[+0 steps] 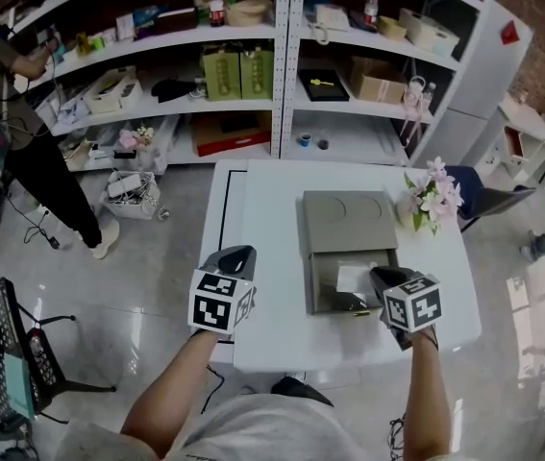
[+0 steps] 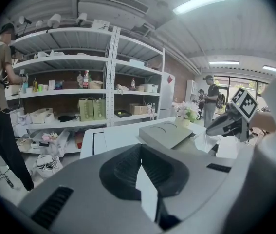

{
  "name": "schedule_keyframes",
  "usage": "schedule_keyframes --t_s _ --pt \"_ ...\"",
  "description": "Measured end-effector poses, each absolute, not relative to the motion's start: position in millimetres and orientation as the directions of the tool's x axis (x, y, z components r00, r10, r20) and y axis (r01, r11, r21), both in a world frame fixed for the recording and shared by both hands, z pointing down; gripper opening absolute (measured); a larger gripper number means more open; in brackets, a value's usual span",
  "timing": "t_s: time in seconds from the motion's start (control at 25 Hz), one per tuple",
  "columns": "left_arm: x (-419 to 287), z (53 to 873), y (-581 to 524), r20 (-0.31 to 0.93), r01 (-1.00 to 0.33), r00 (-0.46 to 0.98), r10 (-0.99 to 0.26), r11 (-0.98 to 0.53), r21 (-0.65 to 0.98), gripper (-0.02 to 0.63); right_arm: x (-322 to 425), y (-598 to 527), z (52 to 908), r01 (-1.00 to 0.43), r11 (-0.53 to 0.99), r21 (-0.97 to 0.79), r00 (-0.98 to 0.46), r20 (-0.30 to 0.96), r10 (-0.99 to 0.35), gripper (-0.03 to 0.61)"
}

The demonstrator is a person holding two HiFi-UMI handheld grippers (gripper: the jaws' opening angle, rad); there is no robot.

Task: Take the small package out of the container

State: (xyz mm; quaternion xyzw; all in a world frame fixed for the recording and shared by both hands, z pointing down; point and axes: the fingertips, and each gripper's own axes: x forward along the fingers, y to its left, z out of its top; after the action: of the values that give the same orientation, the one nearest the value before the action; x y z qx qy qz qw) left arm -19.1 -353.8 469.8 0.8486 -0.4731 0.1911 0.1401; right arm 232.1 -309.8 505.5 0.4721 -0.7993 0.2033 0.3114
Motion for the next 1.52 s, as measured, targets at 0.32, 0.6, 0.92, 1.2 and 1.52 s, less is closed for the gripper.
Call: schedule_keyframes --t_s 0.32,0.6,0.92,1.2,1.52 --pt "-31 462 -333 0.441 -0.844 0.502 -0.745 -0.533 0.061 0.003 213 -288 464 -0.897 0.441 -0.035 -0.373 0.594 -0.712 0.011" --pt "-45 457 -315 0.432 -0.838 0.512 -0.742 -0.542 0.062 0.003 200 -267 434 -0.919 0.394 -0.017 -0.346 0.512 -0.786 0.011" --pt "-49 449 -296 0.415 -0.822 0.536 -0.735 -0.567 0.056 0.003 198 -235 417 -0.956 0.292 -0.02 -0.273 0.419 -0.866 0.011" --pt "-51 446 -279 0.404 -0.804 0.561 -0.723 -0.592 0.059 0.003 198 -206 411 -0.98 0.195 -0.042 -0.197 0.361 -0.912 0.009" --pt "-52 448 -264 0.394 -0.797 0.573 -0.719 -0.6 0.064 0.003 197 -184 405 -0.989 0.145 -0.033 -0.148 0.331 -0.932 0.009"
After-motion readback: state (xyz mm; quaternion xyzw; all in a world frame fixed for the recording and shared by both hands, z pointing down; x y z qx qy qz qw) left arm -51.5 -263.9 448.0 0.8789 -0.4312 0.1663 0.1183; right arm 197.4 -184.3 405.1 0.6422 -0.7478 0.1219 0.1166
